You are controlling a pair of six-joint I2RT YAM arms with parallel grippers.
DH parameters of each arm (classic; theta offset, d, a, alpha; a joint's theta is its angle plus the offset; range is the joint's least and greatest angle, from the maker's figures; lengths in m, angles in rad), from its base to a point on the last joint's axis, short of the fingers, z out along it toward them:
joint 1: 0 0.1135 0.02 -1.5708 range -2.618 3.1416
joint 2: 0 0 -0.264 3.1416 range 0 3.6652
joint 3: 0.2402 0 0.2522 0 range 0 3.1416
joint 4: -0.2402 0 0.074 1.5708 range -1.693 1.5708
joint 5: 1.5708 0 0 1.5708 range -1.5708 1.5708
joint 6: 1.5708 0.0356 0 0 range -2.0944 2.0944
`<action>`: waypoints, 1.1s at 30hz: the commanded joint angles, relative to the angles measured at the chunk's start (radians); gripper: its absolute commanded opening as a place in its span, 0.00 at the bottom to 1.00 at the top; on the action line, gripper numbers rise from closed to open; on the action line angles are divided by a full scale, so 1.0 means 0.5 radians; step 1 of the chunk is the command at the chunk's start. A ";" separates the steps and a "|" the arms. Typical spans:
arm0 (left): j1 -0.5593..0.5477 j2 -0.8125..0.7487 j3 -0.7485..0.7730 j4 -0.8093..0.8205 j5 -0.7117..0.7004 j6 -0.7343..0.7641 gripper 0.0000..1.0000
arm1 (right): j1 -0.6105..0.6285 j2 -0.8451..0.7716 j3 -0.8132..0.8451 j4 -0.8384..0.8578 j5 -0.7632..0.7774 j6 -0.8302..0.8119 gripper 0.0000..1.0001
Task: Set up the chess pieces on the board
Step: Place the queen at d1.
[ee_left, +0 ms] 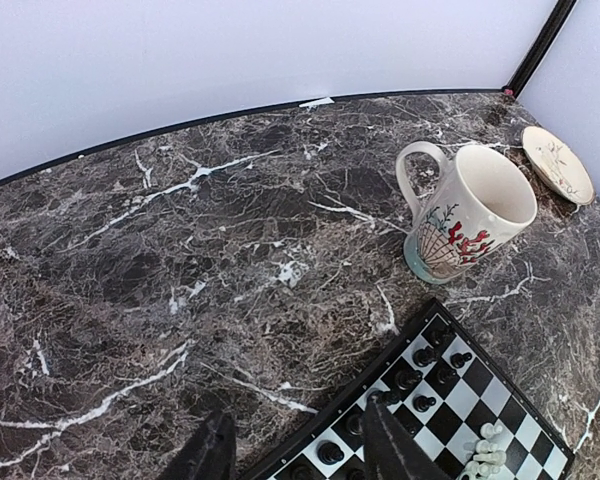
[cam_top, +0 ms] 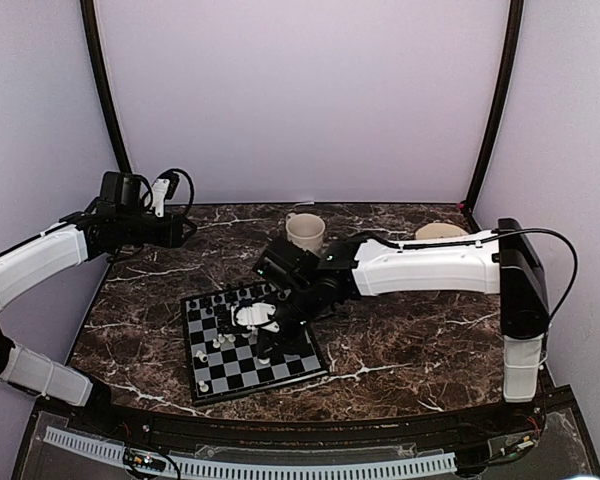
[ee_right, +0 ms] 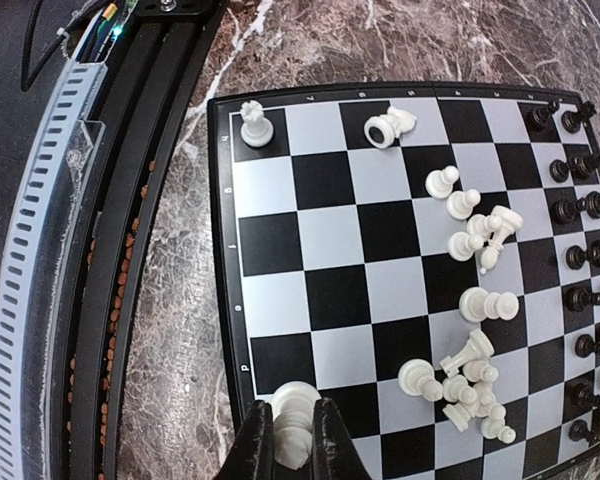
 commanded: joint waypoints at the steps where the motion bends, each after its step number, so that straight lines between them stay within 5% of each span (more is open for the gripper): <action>1: 0.012 -0.059 -0.028 -0.018 0.023 0.035 0.45 | 0.105 0.040 0.031 0.090 0.015 -0.052 0.04; 33: 0.010 -0.034 -0.032 -0.005 0.082 0.021 0.44 | 0.184 0.367 0.215 0.145 0.141 -0.004 0.05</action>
